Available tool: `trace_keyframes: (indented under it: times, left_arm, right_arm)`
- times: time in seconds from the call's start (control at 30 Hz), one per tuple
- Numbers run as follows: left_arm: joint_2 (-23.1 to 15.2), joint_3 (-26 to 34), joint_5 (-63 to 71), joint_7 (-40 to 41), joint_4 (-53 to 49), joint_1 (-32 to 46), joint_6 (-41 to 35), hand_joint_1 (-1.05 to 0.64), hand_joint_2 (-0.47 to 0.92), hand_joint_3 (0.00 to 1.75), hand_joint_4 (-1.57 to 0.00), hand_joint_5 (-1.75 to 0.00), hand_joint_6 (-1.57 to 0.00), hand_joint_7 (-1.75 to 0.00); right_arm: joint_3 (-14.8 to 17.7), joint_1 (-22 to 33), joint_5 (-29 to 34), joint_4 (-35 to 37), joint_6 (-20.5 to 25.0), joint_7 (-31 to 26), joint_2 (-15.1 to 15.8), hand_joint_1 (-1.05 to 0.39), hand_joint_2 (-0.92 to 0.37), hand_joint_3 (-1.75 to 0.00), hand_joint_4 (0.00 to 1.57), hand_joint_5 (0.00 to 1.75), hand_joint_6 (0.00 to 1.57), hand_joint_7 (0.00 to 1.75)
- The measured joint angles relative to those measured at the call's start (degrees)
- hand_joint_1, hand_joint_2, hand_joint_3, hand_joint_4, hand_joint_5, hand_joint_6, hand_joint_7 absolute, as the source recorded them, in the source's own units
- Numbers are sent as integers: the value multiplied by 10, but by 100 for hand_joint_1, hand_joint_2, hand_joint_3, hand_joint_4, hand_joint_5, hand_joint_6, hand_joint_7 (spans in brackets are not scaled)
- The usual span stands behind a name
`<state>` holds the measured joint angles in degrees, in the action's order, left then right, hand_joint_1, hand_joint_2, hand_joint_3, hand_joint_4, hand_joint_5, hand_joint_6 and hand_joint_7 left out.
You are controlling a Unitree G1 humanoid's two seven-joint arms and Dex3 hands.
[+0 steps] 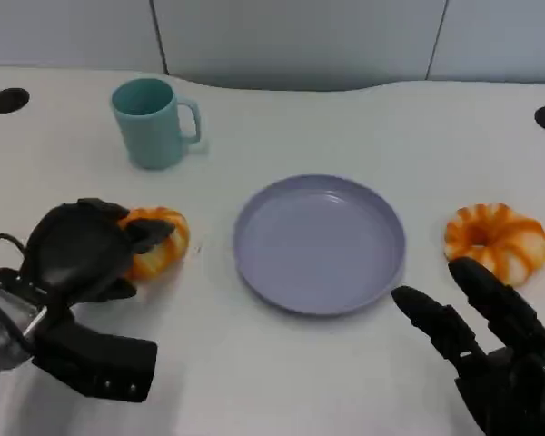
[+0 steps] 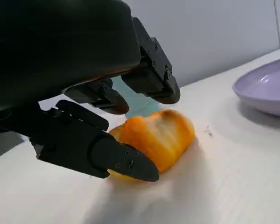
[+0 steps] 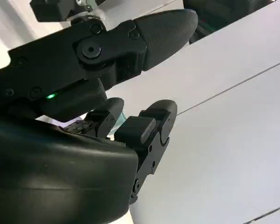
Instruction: Grasp the bread from the table and place it into the plate.
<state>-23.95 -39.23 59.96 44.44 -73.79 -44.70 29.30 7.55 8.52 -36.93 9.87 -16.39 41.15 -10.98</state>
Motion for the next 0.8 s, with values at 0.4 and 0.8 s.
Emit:
trace_keyframes:
  times: [0.4, 0.8]
  left_arm:
    - [20, -12, -18, -24, -22, -41, -49, -36, 86, 0, -68, -7, -62, -1]
    - [40, -7, -52, -134, -34, -52, -99, -29, 83, 1, -76, -8, -61, -2]
  right_arm:
    - [7, -7, 2, 3, 1, 0, -1, -60, -92, -7, 61, 40, 74, 0]
    - [8, 4, 0, -4, 1, 0, -1, -60, -92, -8, 60, 41, 74, 0]
